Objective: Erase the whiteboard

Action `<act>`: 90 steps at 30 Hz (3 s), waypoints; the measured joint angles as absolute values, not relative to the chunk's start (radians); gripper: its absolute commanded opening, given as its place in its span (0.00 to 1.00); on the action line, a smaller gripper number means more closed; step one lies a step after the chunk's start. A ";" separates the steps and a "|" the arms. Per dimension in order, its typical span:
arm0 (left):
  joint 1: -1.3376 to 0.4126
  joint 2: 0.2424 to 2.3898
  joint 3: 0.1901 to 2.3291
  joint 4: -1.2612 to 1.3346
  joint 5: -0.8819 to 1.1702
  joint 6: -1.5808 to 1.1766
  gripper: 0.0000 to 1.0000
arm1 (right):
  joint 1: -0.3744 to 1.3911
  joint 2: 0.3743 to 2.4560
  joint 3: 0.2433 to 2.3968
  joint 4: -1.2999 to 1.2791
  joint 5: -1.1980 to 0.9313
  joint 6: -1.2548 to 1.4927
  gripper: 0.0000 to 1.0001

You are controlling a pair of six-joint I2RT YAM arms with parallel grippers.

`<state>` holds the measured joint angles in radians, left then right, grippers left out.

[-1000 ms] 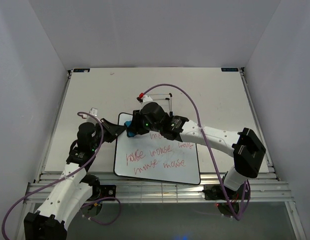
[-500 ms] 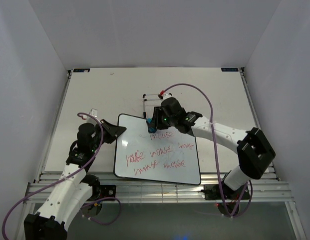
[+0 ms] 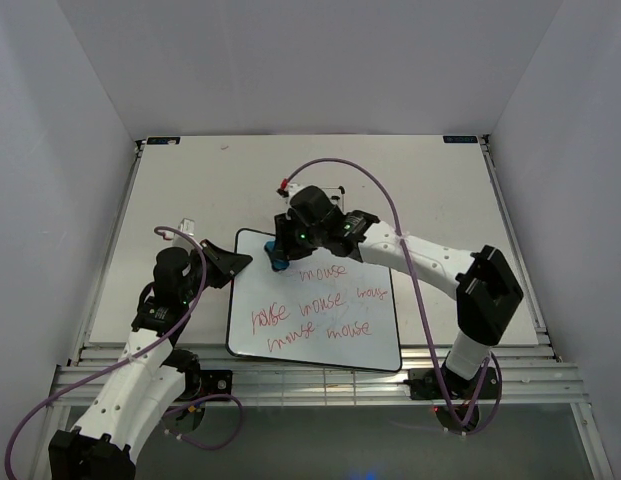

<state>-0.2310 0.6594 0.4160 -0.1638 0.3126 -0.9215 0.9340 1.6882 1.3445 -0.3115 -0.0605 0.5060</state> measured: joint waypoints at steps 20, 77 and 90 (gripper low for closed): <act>-0.216 0.659 0.402 -0.176 0.299 -0.930 0.00 | 0.955 1.832 1.531 -0.338 -0.143 0.528 0.08; -0.254 0.673 0.402 -0.112 0.268 -0.951 0.00 | 0.896 1.371 0.929 -0.277 -0.129 0.450 0.08; -0.241 0.683 0.371 -0.074 0.222 -0.959 0.00 | 1.076 1.606 1.238 -0.266 -0.173 0.496 0.08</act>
<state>-0.2413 0.6830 0.3714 -0.0742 0.2222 -0.9588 1.0760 1.6062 1.2381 -0.2657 -0.1734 0.4965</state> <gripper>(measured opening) 0.188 0.332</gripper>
